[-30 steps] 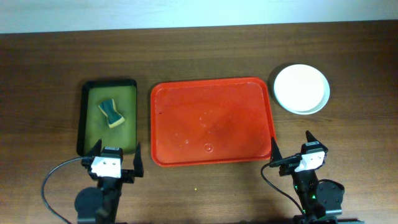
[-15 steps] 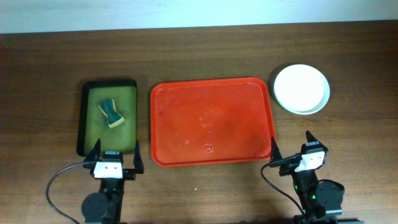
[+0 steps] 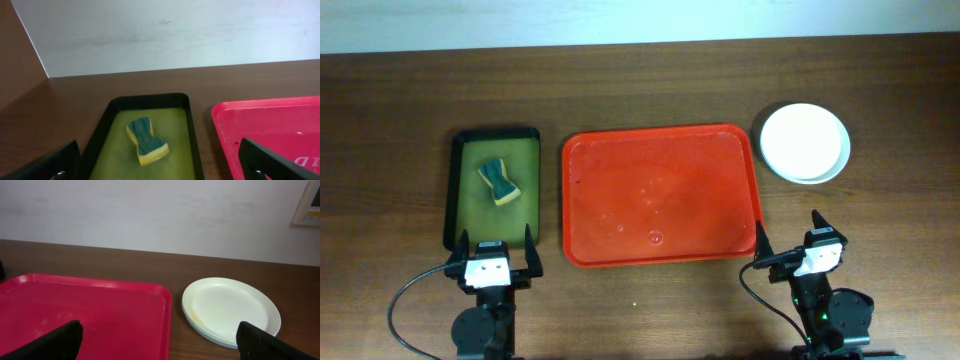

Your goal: Clean dirty plates on tray and stack at the side

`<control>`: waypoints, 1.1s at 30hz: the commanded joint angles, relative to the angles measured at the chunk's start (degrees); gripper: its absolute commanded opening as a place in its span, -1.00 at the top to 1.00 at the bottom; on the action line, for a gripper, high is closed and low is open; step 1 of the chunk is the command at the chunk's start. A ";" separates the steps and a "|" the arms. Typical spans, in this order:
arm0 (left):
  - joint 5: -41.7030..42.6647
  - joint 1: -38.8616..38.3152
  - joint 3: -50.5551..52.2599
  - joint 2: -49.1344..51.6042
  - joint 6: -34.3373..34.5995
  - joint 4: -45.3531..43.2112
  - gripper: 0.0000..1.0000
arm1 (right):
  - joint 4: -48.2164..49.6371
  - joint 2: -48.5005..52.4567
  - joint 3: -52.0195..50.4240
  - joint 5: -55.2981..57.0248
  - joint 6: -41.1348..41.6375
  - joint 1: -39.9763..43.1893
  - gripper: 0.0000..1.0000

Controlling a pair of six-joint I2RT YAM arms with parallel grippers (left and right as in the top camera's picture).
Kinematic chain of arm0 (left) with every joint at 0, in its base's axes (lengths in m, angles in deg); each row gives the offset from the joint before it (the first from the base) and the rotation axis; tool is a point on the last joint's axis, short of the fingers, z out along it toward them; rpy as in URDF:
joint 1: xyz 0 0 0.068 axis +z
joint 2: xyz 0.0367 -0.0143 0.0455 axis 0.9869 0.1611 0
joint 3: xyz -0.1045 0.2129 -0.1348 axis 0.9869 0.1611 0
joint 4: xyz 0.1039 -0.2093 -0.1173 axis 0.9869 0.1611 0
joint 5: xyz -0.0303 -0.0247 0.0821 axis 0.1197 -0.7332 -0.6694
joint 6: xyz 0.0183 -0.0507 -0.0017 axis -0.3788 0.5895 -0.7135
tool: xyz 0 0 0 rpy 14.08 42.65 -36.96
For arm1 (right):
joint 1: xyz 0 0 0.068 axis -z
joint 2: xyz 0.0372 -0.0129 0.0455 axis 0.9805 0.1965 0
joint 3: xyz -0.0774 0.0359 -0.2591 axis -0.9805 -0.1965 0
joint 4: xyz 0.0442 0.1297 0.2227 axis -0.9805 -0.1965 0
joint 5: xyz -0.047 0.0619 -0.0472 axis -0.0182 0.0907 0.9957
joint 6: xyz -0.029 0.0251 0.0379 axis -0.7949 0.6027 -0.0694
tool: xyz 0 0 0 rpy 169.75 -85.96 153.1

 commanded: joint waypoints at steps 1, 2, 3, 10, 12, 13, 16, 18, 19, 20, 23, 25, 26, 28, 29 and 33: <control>0.46 0.26 0.37 -0.55 -1.11 0.09 -0.98 | -0.20 -0.48 -0.46 0.50 -0.15 0.46 -0.97; 0.44 0.26 0.37 -0.55 -1.11 0.02 -0.98 | -0.20 -0.48 -0.46 0.50 -0.15 0.46 -0.97; 0.44 0.26 0.37 -0.55 -1.11 0.02 -0.98 | -0.22 -0.48 -0.46 0.50 -0.15 0.46 -0.98; 0.02 0.26 0.37 -0.55 -1.09 -0.11 -0.98 | -0.20 -0.48 -0.46 0.50 -0.15 0.46 -0.97; -1.81 0.26 0.37 -0.55 1.01 -0.20 -0.99 | -0.22 -0.48 -0.46 0.50 -0.15 0.46 -0.97; -2.51 0.28 0.37 -0.55 3.21 -0.33 -0.98 | -0.20 -0.48 -0.46 0.50 -0.15 0.46 -0.97; -3.02 0.26 0.37 -0.55 5.86 -0.33 -0.98 | -0.22 -0.48 -0.46 0.50 -0.15 0.46 -0.97; -3.06 0.28 0.37 -0.55 5.84 -0.33 -0.98 | -0.22 -0.48 -0.46 0.50 -0.15 0.46 -0.97; -3.06 0.28 0.37 -0.55 5.81 -0.33 -0.98 | -0.20 -0.48 -0.46 0.50 -0.15 0.46 -0.98; -3.04 0.26 0.37 -0.55 5.79 -0.33 -0.98 | -0.22 -0.48 -0.46 0.50 -0.15 0.46 -0.97; -3.02 0.26 0.37 -0.55 5.62 -0.37 -0.98 | -0.22 -0.48 -0.46 0.50 -0.15 0.46 -0.97; -3.02 0.26 0.37 -0.55 5.62 -0.55 -0.98 | -0.20 -0.48 -0.46 0.50 -0.15 0.46 -0.97; -3.02 0.26 0.37 -0.55 5.62 -0.52 -0.98 | -0.22 -0.48 -0.46 0.50 -0.15 0.46 -0.97; -3.02 0.26 0.37 -0.52 5.62 -0.55 -0.99 | -0.22 -0.48 -0.46 0.50 -0.15 0.46 -0.97; -3.02 0.26 0.37 -0.50 5.62 -0.52 -0.98 | -0.22 -0.48 -0.46 0.50 -0.15 0.46 -0.97; -3.02 0.26 0.37 -0.50 5.62 -0.55 -0.98 | -0.22 -0.48 -0.46 0.50 -0.15 0.46 -0.97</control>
